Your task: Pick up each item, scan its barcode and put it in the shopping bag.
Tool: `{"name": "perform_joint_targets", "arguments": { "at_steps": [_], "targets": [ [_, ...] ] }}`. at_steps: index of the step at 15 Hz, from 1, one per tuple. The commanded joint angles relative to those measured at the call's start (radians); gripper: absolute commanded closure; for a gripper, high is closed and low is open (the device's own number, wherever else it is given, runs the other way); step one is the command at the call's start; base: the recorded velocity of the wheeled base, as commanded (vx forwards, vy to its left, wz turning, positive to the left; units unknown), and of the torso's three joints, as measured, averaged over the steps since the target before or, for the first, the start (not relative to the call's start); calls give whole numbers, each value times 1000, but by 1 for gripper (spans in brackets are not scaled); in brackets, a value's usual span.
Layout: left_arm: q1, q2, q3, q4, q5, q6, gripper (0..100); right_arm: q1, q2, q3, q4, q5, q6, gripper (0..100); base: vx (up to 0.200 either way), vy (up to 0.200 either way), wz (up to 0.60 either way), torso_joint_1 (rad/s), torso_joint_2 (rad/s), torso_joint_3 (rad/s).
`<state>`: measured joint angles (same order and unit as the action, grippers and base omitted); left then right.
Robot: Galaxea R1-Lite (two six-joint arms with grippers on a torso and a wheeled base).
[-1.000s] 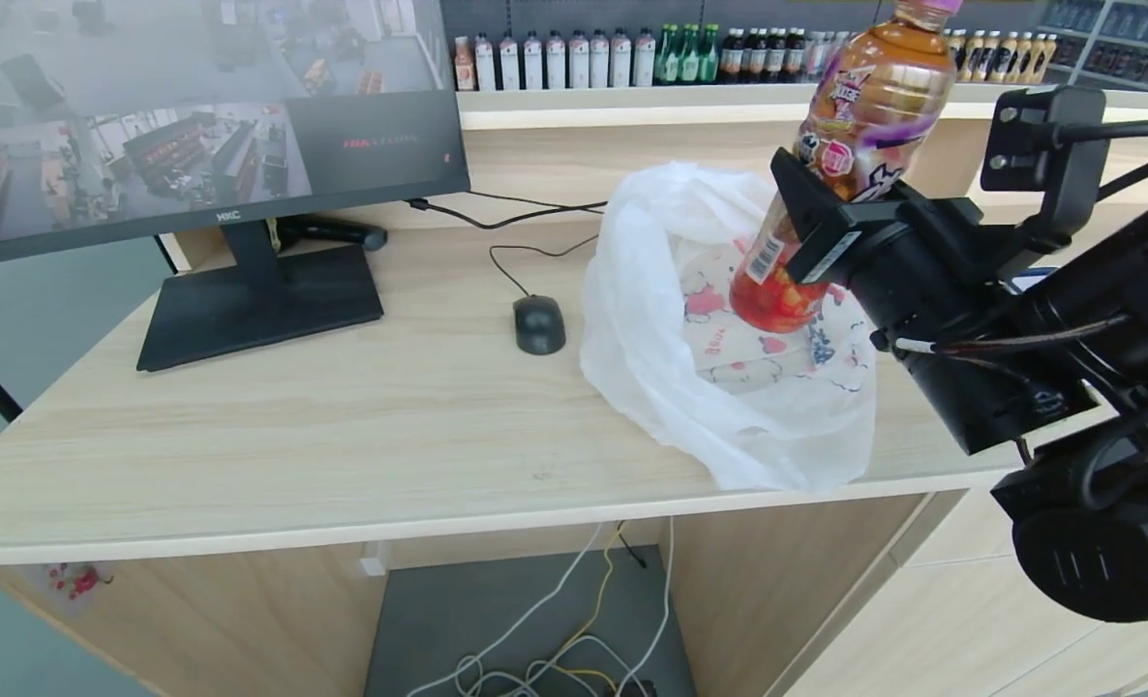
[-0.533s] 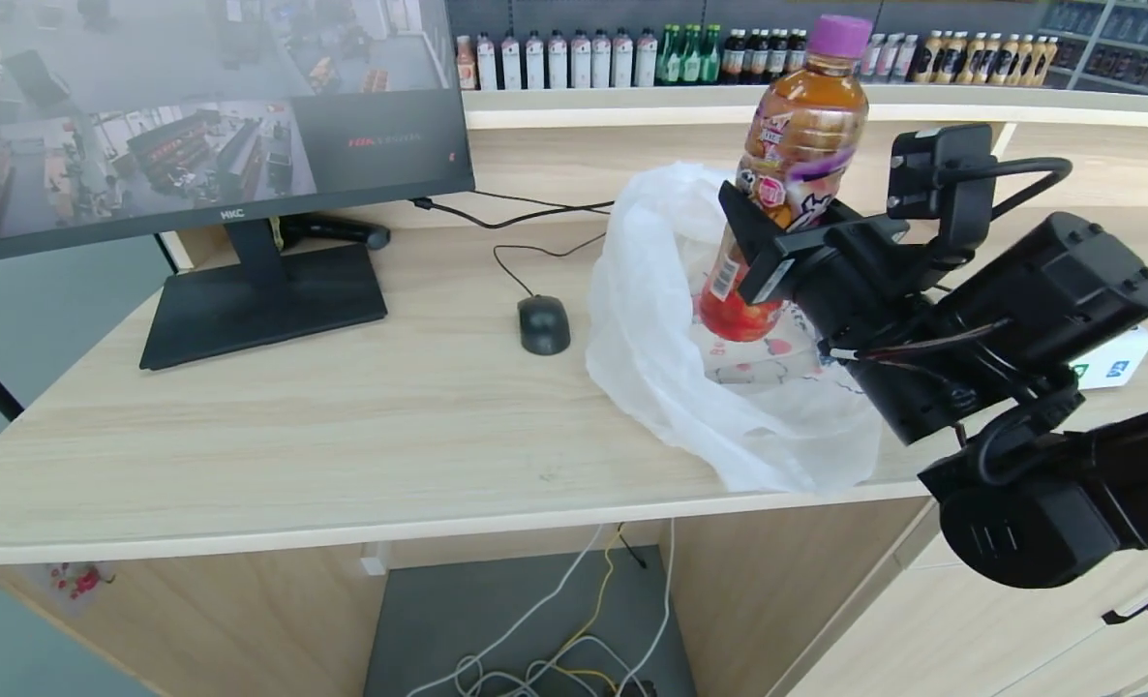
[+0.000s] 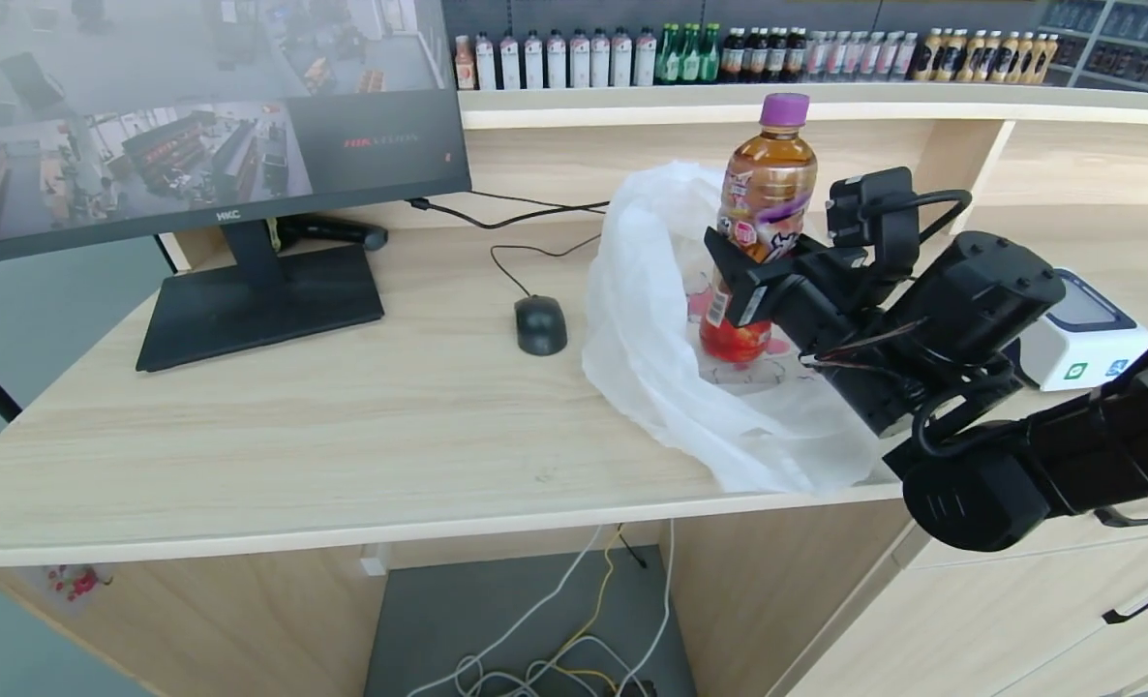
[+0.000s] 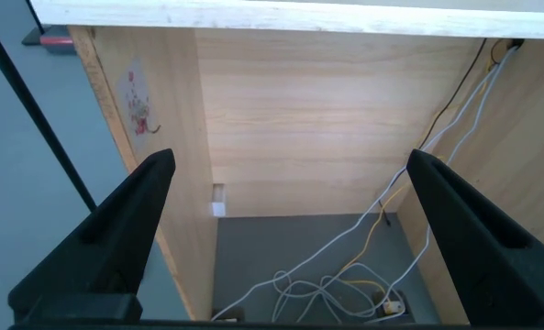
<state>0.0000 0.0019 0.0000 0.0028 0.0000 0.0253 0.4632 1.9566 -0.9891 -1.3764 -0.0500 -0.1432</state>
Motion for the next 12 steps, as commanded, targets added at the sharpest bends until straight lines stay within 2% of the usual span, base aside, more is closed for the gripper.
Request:
{"name": "perform_joint_targets", "arguments": {
  "at_steps": [1, 7, 12],
  "targets": [
    [0, 0, 0, 0, 0, 1, 0, -3, 19, -49, 34, -1, 2, 100, 0, 0, 0, 0, 0, 0],
    [0, 0, 0, 0, 0, 1, 0, -3, 39, -42, 69, -2, 27, 100, 0, 0, 0, 0, 0, 0],
    [0, 0, 0, 0, 0, 1, 0, -3, 39, 23, 69, -5, 54, 100, 0, 0, 0, 0, 0, 0]
  ]
}}
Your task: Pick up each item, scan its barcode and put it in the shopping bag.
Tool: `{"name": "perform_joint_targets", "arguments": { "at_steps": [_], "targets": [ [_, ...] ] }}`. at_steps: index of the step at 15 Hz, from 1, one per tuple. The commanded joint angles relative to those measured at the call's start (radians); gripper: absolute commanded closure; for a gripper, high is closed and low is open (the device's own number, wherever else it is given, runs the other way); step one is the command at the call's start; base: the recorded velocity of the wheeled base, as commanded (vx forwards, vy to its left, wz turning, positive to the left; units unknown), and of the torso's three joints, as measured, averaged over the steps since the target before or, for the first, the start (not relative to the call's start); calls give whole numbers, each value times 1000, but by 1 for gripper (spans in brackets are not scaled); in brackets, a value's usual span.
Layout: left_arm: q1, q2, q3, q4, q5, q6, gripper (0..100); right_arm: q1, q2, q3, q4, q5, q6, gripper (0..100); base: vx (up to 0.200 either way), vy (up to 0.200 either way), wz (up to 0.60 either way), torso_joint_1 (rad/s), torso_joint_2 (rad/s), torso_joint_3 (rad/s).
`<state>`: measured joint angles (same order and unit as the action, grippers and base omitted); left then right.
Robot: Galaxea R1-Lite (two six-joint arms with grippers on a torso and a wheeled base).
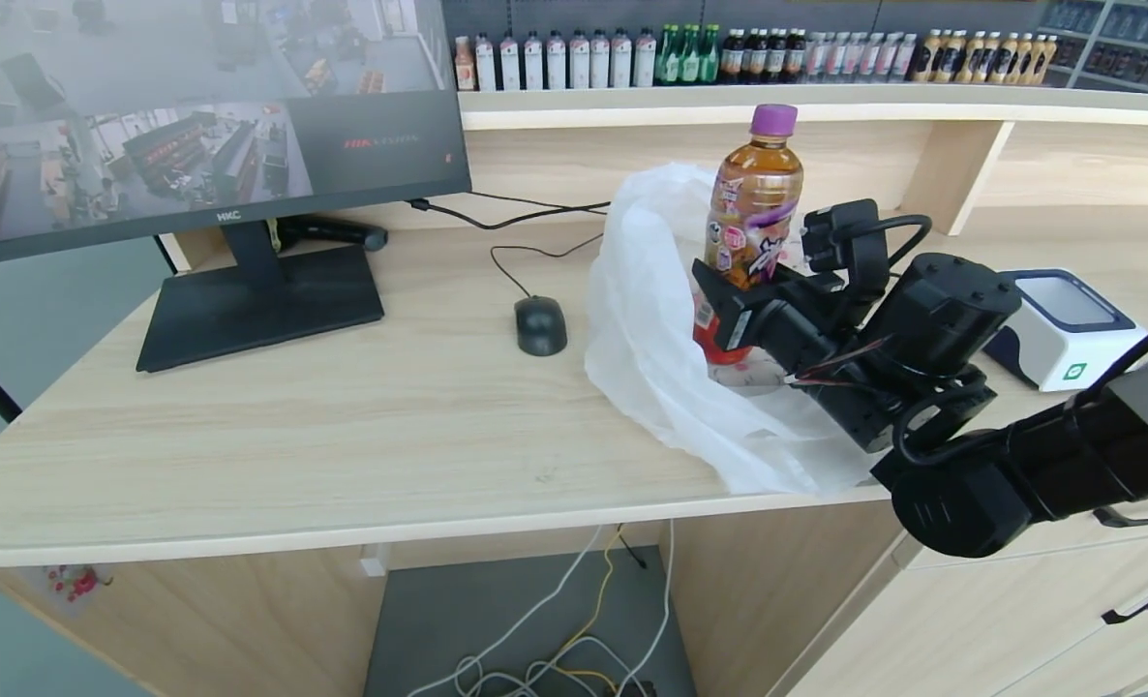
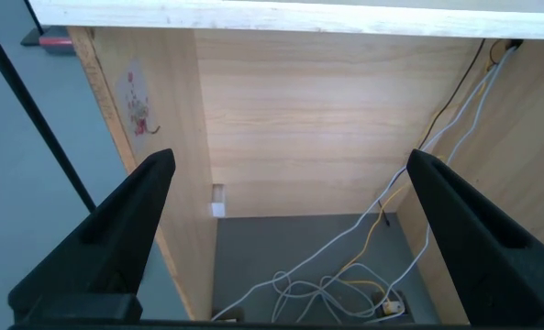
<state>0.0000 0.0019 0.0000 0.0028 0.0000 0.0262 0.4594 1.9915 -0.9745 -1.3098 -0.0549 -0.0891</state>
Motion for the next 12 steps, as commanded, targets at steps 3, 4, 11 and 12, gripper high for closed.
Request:
{"name": "perform_joint_targets", "arguments": {
  "at_steps": [3, 4, 11, 12],
  "targets": [
    [0, 0, 0, 0, 0, 0, 0, 1, 4, 2, 3, 0, 0, 100, 0, 0, 0, 0, 0, 0],
    [0, 0, 0, 0, 0, 0, 0, 1, 3, 2, 3, 0, 0, 100, 0, 0, 0, 0, 0, 0],
    [0, 0, 0, 0, 0, 0, 0, 1, -5, 5, 0, -2, 0, 100, 0, 0, 0, 0, 0, 0],
    [0, 0, 0, 0, 0, 0, 0, 1, -7, 7, 1, -2, 0, 100, 0, 0, 0, 0, 0, 0]
  ]
}}
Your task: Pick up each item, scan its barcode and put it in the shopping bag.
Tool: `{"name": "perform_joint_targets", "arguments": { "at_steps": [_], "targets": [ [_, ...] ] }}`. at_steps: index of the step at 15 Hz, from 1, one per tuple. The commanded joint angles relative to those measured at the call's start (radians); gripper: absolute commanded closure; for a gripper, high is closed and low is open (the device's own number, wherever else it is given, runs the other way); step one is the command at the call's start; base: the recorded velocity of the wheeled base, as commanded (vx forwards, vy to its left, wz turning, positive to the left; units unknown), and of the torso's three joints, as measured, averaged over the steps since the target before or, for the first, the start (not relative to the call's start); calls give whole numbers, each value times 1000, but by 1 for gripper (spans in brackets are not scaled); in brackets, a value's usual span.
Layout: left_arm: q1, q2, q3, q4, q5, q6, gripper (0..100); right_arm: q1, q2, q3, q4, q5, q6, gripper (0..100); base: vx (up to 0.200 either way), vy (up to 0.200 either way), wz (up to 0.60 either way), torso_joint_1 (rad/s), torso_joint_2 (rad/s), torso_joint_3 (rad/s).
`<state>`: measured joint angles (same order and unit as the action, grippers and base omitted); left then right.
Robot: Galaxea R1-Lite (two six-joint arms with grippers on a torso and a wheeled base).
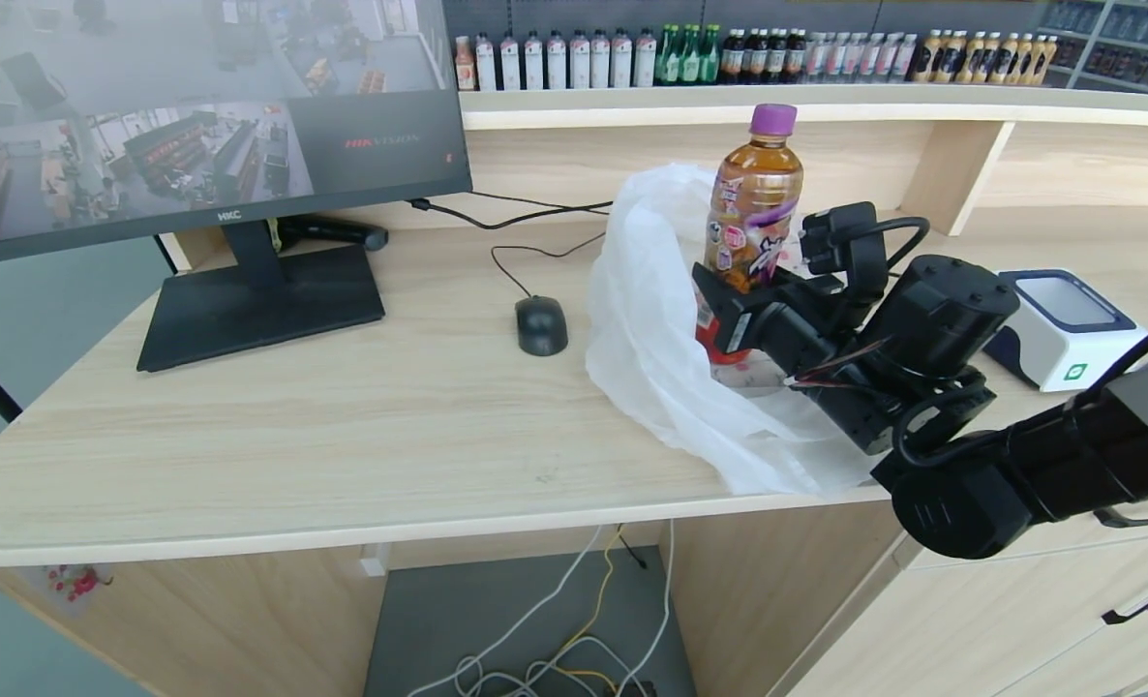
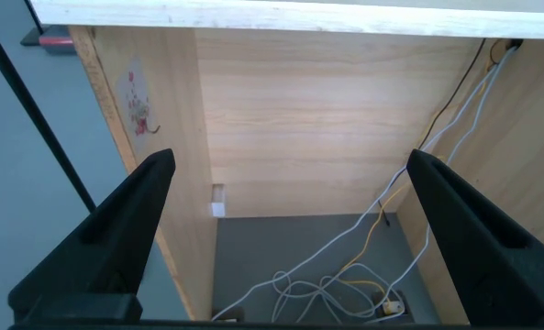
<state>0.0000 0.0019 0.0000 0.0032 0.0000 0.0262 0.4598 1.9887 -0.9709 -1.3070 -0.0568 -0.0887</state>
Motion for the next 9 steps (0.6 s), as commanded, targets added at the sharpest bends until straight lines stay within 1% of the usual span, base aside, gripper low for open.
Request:
{"name": "perform_joint_targets", "arguments": {
  "at_steps": [1, 2, 9],
  "targets": [
    [0, 0, 0, 0, 0, 0, 0, 0, -5, 3, -1, 0, 0, 100, 0, 0, 0, 0, 0, 0],
    [0, 0, 0, 0, 0, 0, 0, 0, -8, 3, -3, 0, 0, 0, 0, 0, 0, 0, 0, 0],
    [0, 0, 0, 0, 0, 0, 0, 0, -88, 14, -3, -3, -2, 0, 0, 0, 0, 0, 0, 0]
  ]
}}
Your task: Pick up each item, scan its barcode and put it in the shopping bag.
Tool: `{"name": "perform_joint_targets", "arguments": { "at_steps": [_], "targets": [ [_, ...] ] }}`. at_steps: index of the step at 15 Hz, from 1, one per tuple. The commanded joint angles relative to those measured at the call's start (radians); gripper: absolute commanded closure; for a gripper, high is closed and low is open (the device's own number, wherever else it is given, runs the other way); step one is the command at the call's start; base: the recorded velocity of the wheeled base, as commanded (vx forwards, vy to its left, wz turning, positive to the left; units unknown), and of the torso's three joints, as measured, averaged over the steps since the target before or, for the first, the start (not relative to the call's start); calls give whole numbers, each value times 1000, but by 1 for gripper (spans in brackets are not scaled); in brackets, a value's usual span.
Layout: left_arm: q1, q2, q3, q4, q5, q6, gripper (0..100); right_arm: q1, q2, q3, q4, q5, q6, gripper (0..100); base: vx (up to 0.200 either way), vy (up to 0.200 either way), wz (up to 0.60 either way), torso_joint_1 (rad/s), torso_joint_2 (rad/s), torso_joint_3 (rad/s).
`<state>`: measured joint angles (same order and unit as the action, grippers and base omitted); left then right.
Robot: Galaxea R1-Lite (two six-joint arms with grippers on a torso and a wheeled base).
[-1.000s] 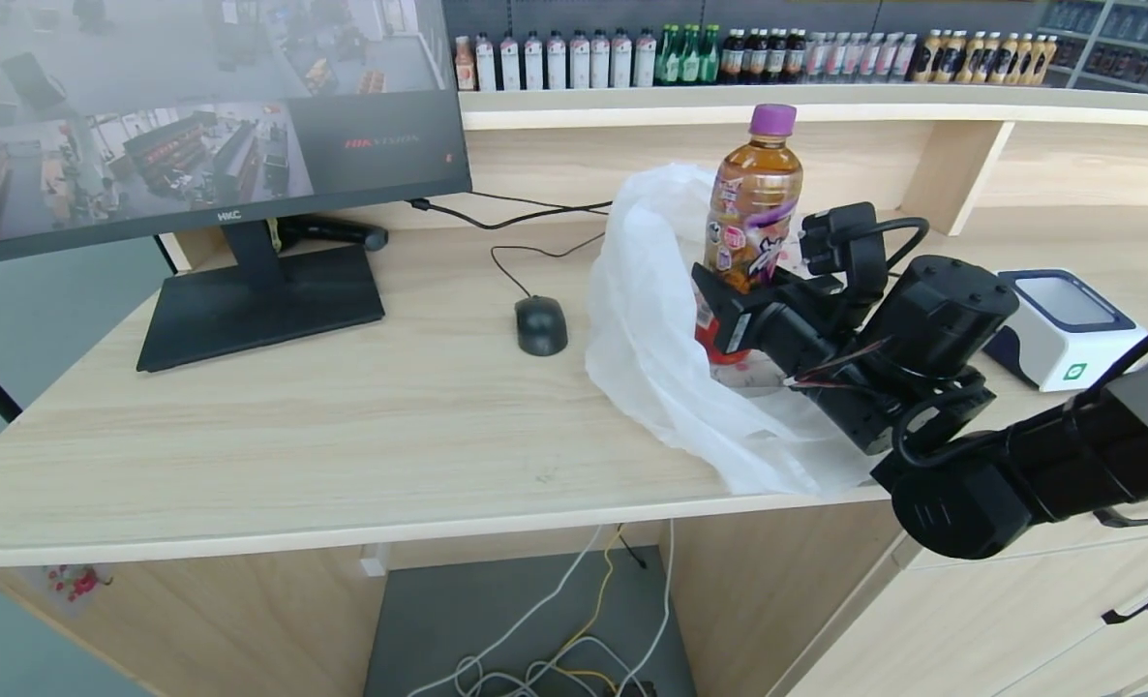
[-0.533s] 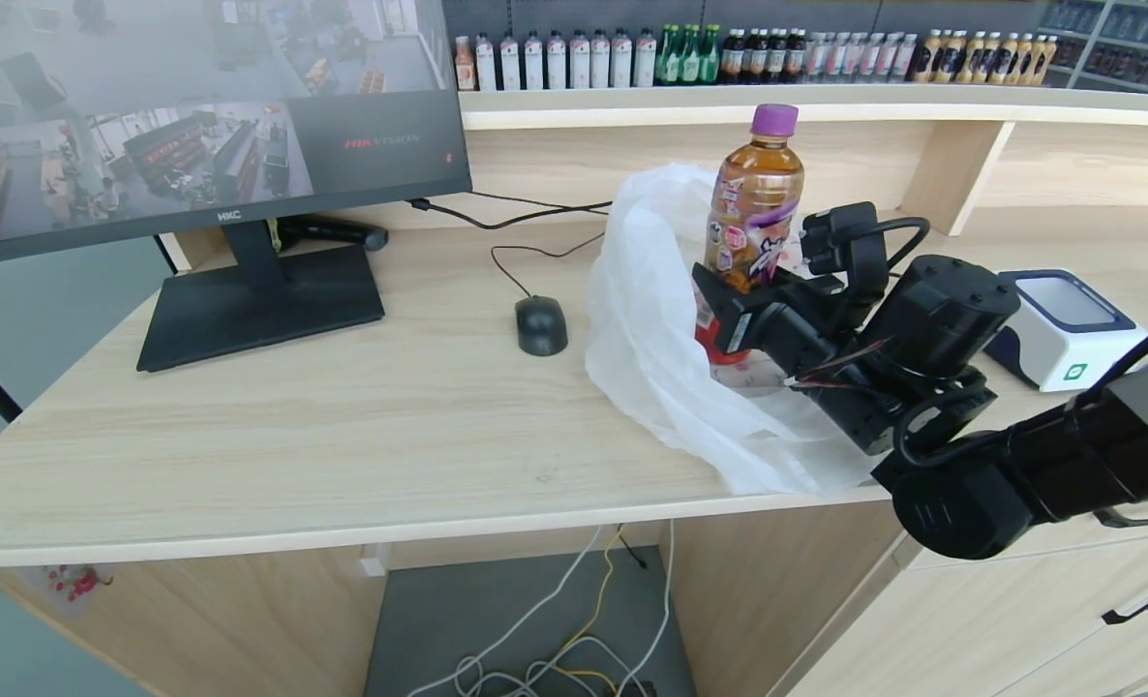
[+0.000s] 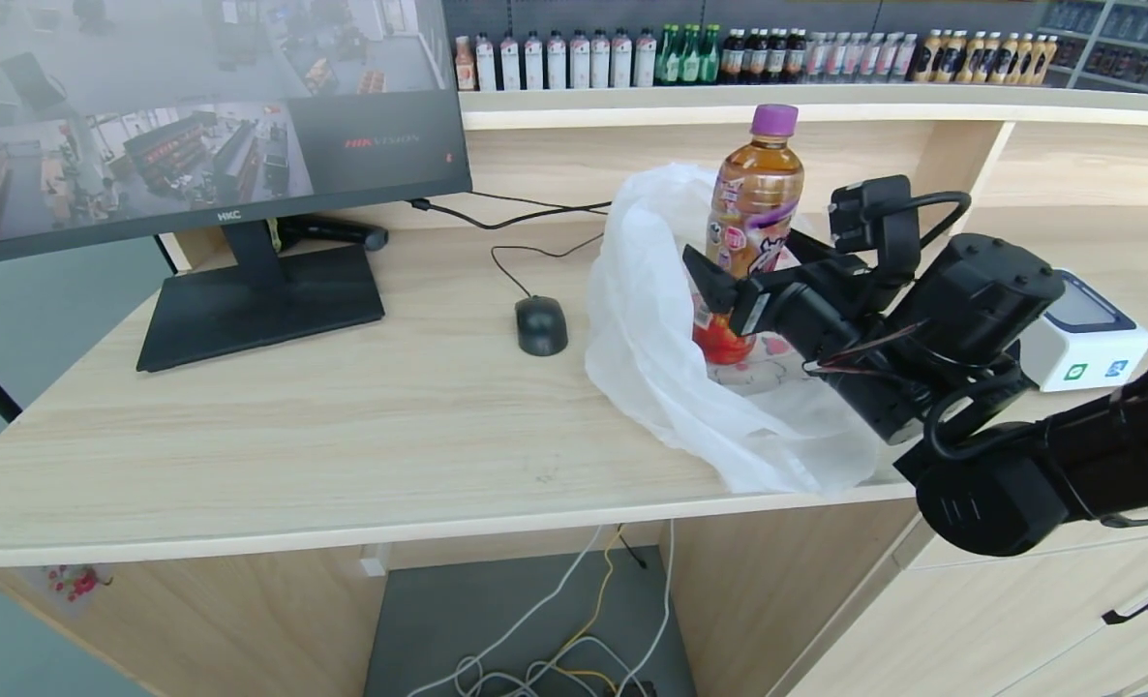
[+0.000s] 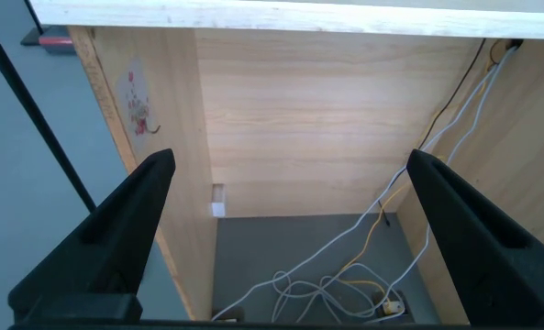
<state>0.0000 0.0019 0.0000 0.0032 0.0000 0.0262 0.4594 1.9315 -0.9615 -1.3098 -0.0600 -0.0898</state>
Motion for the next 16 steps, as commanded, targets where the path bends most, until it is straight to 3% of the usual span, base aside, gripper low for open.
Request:
{"name": "perform_joint_targets", "arguments": {
  "at_steps": [1, 10, 16],
  "targets": [
    [0, 0, 0, 0, 0, 0, 0, 1, -49, 7, 0, 0, -1, 0, 0, 0, 0, 0, 0, 0],
    [0, 0, 0, 0, 0, 0, 0, 2, -276, 319, -155, -4, -16, 0, 0, 0, 0, 0, 0, 0],
    [0, 0, 0, 0, 0, 0, 0, 1, -281, 352, -181, -1, -13, 0, 0, 0, 0, 0, 0, 0]
  ]
}}
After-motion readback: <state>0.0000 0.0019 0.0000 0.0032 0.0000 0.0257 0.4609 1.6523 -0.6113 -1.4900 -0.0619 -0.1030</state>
